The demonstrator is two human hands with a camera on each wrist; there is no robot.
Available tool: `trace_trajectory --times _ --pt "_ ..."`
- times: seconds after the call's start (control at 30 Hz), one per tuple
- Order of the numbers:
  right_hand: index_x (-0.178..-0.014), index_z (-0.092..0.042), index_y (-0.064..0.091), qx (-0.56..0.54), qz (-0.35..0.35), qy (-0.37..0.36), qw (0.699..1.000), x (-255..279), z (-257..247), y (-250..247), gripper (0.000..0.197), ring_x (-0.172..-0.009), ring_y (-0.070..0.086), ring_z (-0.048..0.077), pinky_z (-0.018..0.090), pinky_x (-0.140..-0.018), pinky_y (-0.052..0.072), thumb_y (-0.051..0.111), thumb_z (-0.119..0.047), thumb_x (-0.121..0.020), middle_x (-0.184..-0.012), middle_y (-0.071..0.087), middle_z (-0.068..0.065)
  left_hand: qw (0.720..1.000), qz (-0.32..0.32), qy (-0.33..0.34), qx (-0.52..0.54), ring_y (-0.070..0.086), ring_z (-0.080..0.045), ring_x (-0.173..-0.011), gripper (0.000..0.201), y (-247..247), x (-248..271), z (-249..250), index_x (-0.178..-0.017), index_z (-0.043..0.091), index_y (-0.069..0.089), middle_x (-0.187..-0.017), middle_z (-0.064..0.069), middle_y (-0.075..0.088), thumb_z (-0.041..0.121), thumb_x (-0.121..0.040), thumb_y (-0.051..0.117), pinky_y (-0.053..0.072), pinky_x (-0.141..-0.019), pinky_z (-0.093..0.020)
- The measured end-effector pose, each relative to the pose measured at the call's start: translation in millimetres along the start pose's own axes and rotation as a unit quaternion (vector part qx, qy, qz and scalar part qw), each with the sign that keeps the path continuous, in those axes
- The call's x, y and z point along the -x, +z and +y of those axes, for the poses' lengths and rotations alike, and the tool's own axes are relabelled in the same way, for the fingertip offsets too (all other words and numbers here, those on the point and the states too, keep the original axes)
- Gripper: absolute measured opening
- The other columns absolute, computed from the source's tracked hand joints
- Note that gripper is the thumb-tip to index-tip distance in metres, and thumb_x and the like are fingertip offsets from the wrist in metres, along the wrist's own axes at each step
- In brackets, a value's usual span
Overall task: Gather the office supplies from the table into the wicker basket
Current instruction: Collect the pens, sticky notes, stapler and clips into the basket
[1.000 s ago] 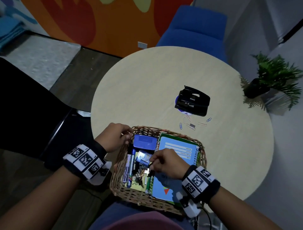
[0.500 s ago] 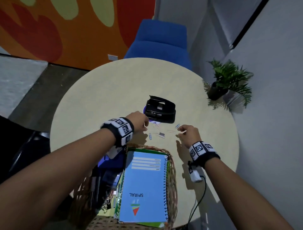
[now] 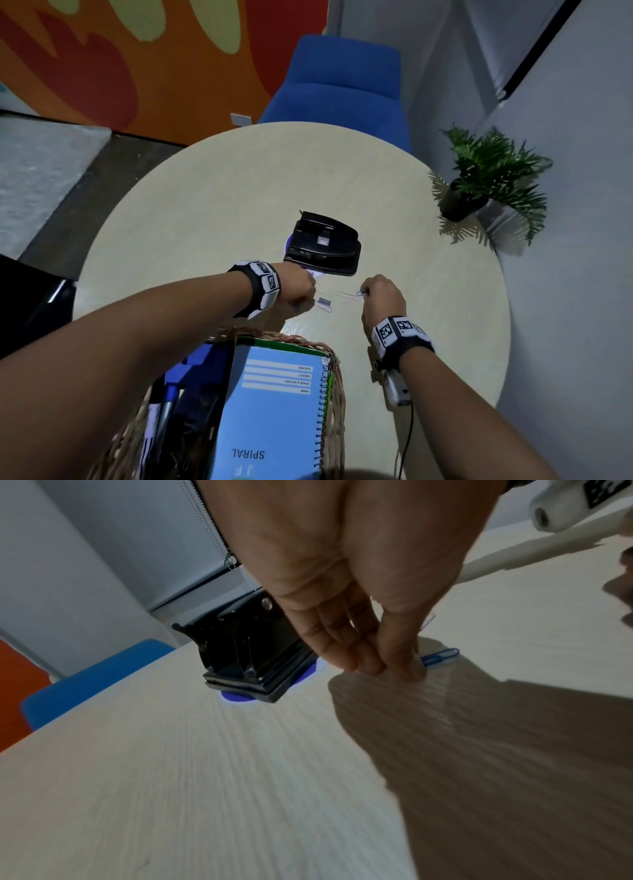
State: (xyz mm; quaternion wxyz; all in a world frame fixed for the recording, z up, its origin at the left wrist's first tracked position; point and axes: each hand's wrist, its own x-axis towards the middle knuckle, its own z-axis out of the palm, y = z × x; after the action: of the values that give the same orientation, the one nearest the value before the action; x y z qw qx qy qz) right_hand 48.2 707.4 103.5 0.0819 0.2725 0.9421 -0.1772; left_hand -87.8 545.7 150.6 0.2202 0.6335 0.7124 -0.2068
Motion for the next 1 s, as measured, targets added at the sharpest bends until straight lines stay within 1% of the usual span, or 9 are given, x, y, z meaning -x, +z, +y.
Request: trace_trajectory --times 0.13,0.23,0.33,0.47,0.57,0.67,0.73,0.87,1.0 --pt "-0.097 -0.007 0.069 -0.042 -0.030 0.085 0.995 -0.3 -0.5 -3.8 0.018 -0.096 0.062 0.031 0.029 -0.068 0.046 0.057 -0.001 -0.085 -0.105 0.066 0.012 0.997 -0.053 -0.040 0.032 0.058 -0.030 -0.078 0.009 -2.6 -3.5 -1.7 -0.080 0.014 0.067 -0.087 -0.009 0.065 0.016 -0.077 0.059 0.049 -0.073 -0.030" --pt "-0.097 -0.003 0.066 -0.035 -0.059 0.099 0.993 2.0 -4.1 -5.5 0.013 -0.098 0.062 0.033 0.030 -0.071 0.044 0.060 -0.007 -0.086 -0.107 0.065 0.016 0.993 -0.064 -0.056 0.078 0.062 -0.031 -0.086 0.015 -5.0 -0.1 -0.7 -0.087 0.014 0.070 -0.093 -0.010 0.068 0.012 -0.078 0.059 0.049 -0.075 -0.031" --pt "-0.097 -0.003 0.065 -0.050 -0.038 0.116 0.991 11.1 -7.1 -8.2 0.012 -0.090 0.061 0.035 0.031 -0.068 0.044 0.058 -0.009 -0.089 -0.104 0.066 0.018 0.984 0.017 -0.099 0.149 0.061 -0.031 -0.087 0.015 -15.8 15.7 -5.7 -0.094 0.010 0.067 -0.090 -0.010 0.064 0.017 -0.086 0.056 0.046 -0.075 -0.031" --pt "-0.101 -0.009 0.066 -0.154 0.037 0.122 0.980 27.9 -9.6 -14.1 0.016 -0.087 0.065 0.036 0.030 -0.068 0.046 0.056 -0.005 -0.089 -0.097 0.071 0.017 0.933 0.175 -0.132 0.286 0.058 -0.023 -0.085 0.029 -23.8 61.0 -18.1 -0.115 0.019 0.062 -0.095 -0.004 0.065 0.010 -0.089 0.054 0.044 -0.078 -0.030" --pt "-0.099 -0.016 0.064 -0.189 0.047 0.079 0.978 39.9 -22.1 -26.1 0.020 -0.074 0.064 0.027 0.028 -0.063 0.049 0.053 -0.002 -0.090 -0.078 0.068 0.007 0.913 0.210 -0.134 0.323 0.054 -0.020 -0.078 0.020 -10.0 108.1 -8.7 -0.106 0.020 0.066 -0.094 -0.004 0.065 0.014 -0.091 0.053 0.045 -0.073 -0.032" --pt "-0.089 -0.017 0.063 -0.190 0.052 0.012 0.980 55.2 -51.0 -44.2 0.012 -0.055 0.054 0.009 0.024 -0.053 0.041 0.055 -0.008 -0.091 -0.063 0.056 -0.002 0.891 0.200 -0.153 0.379 0.062 -0.019 -0.080 0.012 18.0 158.4 6.8 -0.093 0.022 0.069 -0.086 0.001 0.069 0.023 -0.088 0.058 0.052 -0.074 -0.035" --pt "-0.086 -0.019 0.062 -0.180 0.050 -0.043 0.981 69.5 -76.3 -53.6 0.007 -0.055 0.055 0.014 0.027 -0.057 0.044 0.059 -0.013 -0.089 -0.063 0.059 0.000 0.885 0.171 -0.168 0.399 0.064 -0.017 -0.078 0.012 37.8 186.7 19.1 -0.090 0.024 0.071 -0.082 0.003 0.071 0.028 -0.085 0.061 0.053 -0.073 -0.035" --pt "-0.076 -0.022 0.061 -0.182 -0.070 -0.120 0.974 110.1 -130.5 -51.1 0.010 -0.066 0.065 0.019 0.030 -0.068 0.051 0.063 -0.016 -0.084 -0.064 0.066 -0.001 0.892 0.086 -0.165 0.411 0.064 -0.014 -0.073 0.016 70.4 214.7 50.3 -0.089 0.023 0.072 -0.075 0.004 0.072 0.031 -0.078 0.063 0.053 -0.074 -0.031" --pt "-0.070 -0.019 0.062 -0.182 -0.167 -0.174 0.953 150.8 -175.3 -32.4 0.021 -0.056 0.063 0.007 0.025 -0.068 0.055 0.057 -0.003 -0.083 -0.055 0.061 -0.012 0.915 0.034 -0.164 0.367 0.066 -0.023 -0.082 0.023 95.1 225.8 69.9 -0.084 0.014 0.071 -0.083 -0.005 0.073 0.026 -0.089 0.052 0.050 -0.074 -0.032"
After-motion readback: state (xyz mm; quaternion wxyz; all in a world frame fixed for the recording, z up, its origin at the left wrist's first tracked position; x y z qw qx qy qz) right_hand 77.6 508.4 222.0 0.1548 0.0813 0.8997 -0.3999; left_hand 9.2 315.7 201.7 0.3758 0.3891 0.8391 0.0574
